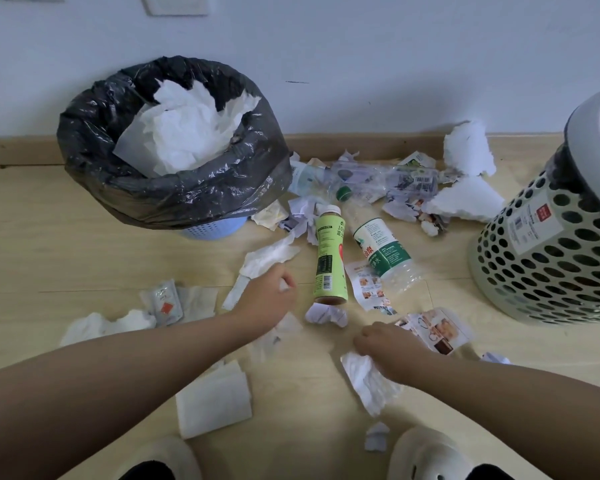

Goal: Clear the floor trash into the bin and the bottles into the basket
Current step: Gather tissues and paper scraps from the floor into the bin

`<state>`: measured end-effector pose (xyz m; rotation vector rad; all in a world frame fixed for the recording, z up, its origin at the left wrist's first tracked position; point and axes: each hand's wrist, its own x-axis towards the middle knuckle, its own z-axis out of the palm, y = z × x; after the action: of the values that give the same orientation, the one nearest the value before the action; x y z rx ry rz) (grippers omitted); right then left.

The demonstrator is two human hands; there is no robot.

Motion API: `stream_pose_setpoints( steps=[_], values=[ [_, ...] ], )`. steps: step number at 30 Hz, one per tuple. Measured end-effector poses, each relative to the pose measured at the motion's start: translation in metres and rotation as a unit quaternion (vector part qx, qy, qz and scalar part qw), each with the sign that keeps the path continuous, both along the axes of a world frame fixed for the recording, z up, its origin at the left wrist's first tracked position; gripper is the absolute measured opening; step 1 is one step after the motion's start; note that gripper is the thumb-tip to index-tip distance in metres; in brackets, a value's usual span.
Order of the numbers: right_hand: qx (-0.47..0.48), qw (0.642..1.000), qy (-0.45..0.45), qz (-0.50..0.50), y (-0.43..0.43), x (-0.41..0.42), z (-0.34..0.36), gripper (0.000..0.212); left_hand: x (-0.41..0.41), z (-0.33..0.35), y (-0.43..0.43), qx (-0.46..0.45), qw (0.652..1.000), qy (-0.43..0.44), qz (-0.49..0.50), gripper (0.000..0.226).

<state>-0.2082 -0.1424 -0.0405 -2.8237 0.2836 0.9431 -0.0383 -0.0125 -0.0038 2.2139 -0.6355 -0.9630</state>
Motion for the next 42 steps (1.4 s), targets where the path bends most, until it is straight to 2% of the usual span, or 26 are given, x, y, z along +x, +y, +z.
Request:
stream_pose_setpoints(
  steps=[2,4,8,11,13,15,17,19,21,22,24,27,30,31,33,35,37,42],
  values=[
    [0.015,0.997,-0.025,-0.075,-0.006,0.001,0.001,0.036,0.005,0.000,-0.005,-0.014,0.993,0.071,0.096,0.007],
    [0.030,0.982,-0.077,-0.168,-0.011,0.007,0.007,0.038,0.011,-0.003,-0.007,-0.016,0.984,0.110,0.138,0.012],
    [0.034,0.918,-0.253,-0.303,-0.021,0.028,0.026,0.021,0.025,-0.003,-0.005,-0.023,0.981,0.112,0.157,0.011],
    [0.088,0.861,-0.329,-0.377,-0.021,0.045,0.044,0.016,0.030,-0.005,0.002,-0.035,0.989,0.059,0.134,0.011],
    [0.125,0.829,-0.355,-0.414,-0.019,0.052,0.052,0.013,0.034,-0.007,0.006,-0.057,0.992,-0.024,0.112,0.019],
    [0.140,0.811,-0.364,-0.436,-0.017,0.056,0.056,0.012,0.041,-0.006,0.013,-0.061,0.989,-0.122,0.065,0.028],
    [0.142,0.828,-0.339,-0.424,-0.014,0.056,0.057,0.012,0.050,-0.006,0.024,0.005,0.973,-0.227,-0.036,0.030],
    [0.122,0.882,-0.273,-0.365,-0.008,0.053,0.054,0.010,0.058,-0.012,0.038,0.108,0.934,-0.298,-0.164,0.030],
    [0.080,0.942,-0.174,-0.277,0.000,0.049,0.049,0.012,0.059,-0.020,0.050,0.182,0.908,-0.299,-0.232,0.036],
    [0.056,0.964,-0.128,-0.226,0.003,0.045,0.045,0.019,0.058,-0.024,0.055,0.207,0.901,-0.287,-0.250,0.039],
    [0.024,0.988,-0.067,-0.135,0.009,0.040,0.036,0.034,0.053,-0.030,0.061,0.232,0.881,-0.287,-0.295,0.044],
    [0.009,0.997,-0.041,-0.063,0.015,0.036,0.026,0.045,0.044,-0.036,0.063,0.210,0.871,-0.292,-0.335,0.049],
    [0.017,0.999,-0.030,-0.013,0.024,0.036,0.019,0.051,0.033,-0.035,0.068,0.169,0.871,-0.242,-0.393,0.064],
    [0.029,0.999,-0.024,0.004,0.028,0.035,0.017,0.054,0.030,-0.034,0.071,0.166,0.857,-0.225,-0.434,0.071],
    [0.047,0.998,-0.010,0.041,0.036,0.031,0.015,0.059,0.025,-0.033,0.081,0.187,0.805,-0.203,-0.525,0.081],
    [0.054,0.996,0.000,0.070,0.043,0.026,0.014,0.060,0.024,-0.035,0.093,0.213,0.746,-0.206,-0.597,0.083],
    [0.058,0.994,0.002,0.092,0.048,0.022,0.011,0.060,0.025,-0.041,0.104,0.223,0.714,-0.221,-0.626,0.080],
    [0.040,0.996,0.002,0.081,0.046,0.021,0.006,0.054,0.026,-0.048,0.109,0.243,0.719,-0.229,-0.609,0.061]
  ],
)
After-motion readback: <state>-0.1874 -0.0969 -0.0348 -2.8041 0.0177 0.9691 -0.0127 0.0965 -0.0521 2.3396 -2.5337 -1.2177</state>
